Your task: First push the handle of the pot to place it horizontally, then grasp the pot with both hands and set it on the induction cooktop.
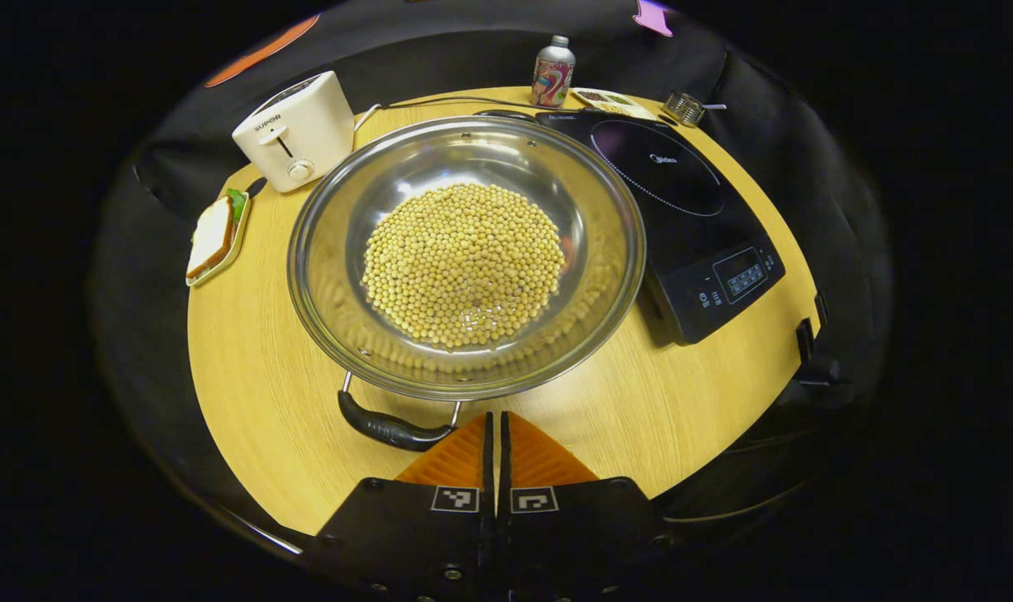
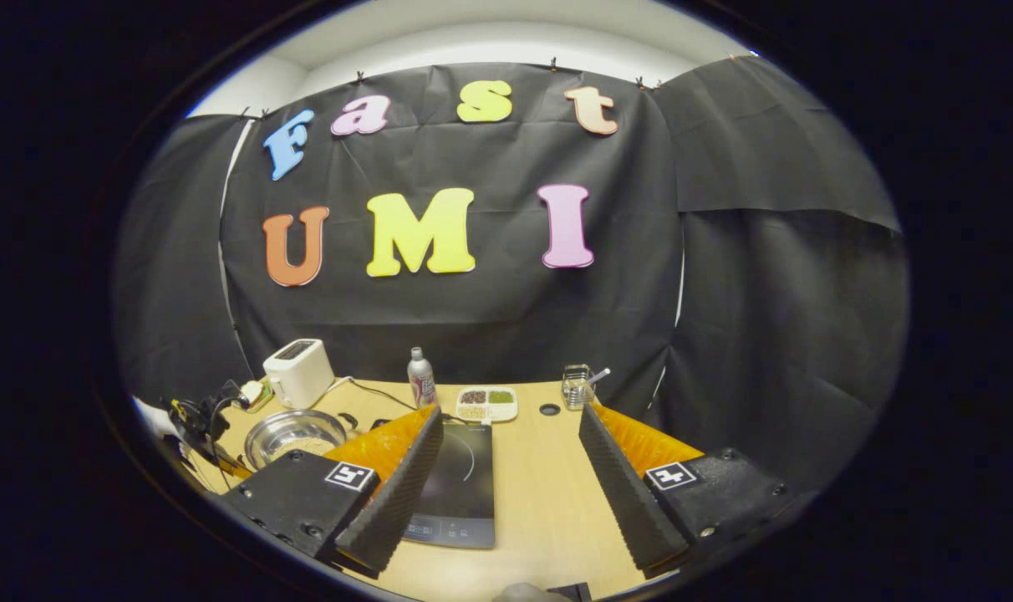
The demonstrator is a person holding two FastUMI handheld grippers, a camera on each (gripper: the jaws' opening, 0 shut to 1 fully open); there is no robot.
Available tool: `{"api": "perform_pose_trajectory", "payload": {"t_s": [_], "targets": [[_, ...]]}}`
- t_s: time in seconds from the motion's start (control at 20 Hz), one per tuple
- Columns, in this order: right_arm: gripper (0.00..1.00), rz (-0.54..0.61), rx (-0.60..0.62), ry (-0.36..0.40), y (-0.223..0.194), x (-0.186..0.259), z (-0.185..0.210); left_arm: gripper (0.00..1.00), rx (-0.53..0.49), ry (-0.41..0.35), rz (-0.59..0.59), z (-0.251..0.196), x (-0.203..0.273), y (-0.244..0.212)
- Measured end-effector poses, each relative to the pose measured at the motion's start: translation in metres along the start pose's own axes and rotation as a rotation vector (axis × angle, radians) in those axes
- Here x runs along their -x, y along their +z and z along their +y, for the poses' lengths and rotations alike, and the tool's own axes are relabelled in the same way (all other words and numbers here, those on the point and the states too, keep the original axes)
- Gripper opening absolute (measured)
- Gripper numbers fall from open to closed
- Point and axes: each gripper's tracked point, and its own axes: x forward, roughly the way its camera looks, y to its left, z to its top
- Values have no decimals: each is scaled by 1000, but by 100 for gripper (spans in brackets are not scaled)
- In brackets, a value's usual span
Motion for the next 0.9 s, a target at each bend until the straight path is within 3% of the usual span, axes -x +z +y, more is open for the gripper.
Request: {"api": "perform_pose_trajectory", "payload": {"t_s": [0.25,0.3,0.35,0.9], "targets": [[100,7,4,-11,-2,1,-1,0,18,15,5,10,2,-5],[100,7,4,-11,-2,0,-1,10,27,21,3,11,4,-7],[100,11,4,-11,-3,1,0,0,34,25,5,13,6,-8],[100,25,29,-17,-5,-3,0,0,76,78,-3,42,12,-15]]}}
